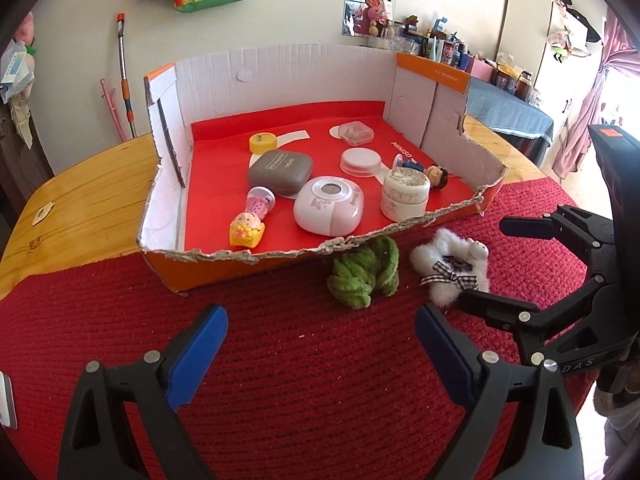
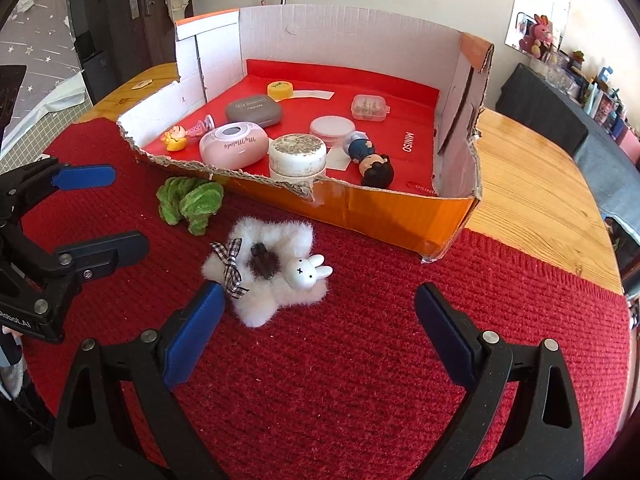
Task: Organize objects
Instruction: 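Grasp the green fuzzy toy with the left tool while the right grasps the white plush bunny, then lift the green toy and white bunny and carry both over the box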
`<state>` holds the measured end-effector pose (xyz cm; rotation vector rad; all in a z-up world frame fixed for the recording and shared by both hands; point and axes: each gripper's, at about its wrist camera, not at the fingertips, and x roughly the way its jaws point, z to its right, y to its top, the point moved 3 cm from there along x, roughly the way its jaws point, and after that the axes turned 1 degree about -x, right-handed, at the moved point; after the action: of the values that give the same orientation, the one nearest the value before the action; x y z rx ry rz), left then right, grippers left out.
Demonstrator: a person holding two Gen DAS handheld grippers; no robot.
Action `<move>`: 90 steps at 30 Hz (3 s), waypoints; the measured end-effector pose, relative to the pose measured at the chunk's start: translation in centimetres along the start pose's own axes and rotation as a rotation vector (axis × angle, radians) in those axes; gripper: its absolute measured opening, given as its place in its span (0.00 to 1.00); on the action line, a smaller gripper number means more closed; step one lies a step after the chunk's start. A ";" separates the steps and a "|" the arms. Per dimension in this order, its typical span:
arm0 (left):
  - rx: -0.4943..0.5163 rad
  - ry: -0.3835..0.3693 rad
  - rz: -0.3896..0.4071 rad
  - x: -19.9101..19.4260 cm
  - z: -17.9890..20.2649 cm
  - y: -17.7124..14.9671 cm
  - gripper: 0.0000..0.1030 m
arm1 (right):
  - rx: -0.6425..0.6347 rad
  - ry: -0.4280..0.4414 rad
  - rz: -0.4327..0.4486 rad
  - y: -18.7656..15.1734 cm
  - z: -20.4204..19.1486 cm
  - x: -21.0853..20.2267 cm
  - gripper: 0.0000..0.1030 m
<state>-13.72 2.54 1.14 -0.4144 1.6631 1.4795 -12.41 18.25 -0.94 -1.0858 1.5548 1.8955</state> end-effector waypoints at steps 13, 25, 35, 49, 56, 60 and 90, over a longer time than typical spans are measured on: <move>0.064 -0.075 -0.036 2.1 0.4 0.8 0.79 | -0.098 0.049 -0.013 0.7 -0.8 1.1 0.91; 0.070 -0.104 -0.032 2.2 0.4 0.9 0.68 | -0.159 0.093 -0.003 1.2 -2.2 1.3 0.79; 0.105 -0.155 -0.014 1.7 1.8 0.7 0.22 | -0.123 0.171 0.020 0.7 -2.3 0.7 0.42; 0.051 -0.169 0.079 -3.8 0.8 -0.5 0.22 | -0.049 0.206 0.105 -0.4 -1.9 -4.0 0.42; 0.039 -0.159 0.121 -6.3 0.1 -0.7 0.22 | -0.037 0.197 0.119 -0.5 -2.1 -5.1 0.42; 0.016 -0.160 0.121 -6.6 -0.6 -0.8 0.22 | -0.031 0.202 0.120 -0.6 -2.3 -5.3 0.42; -0.019 0.102 -0.034 1.0 -5.9 10.9 0.22 | -0.114 0.044 -0.029 16.3 -0.9 2.9 0.42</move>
<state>-24.38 0.04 7.05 -0.5348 1.7141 1.4714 -26.22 12.79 6.43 -1.2000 1.4617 1.9737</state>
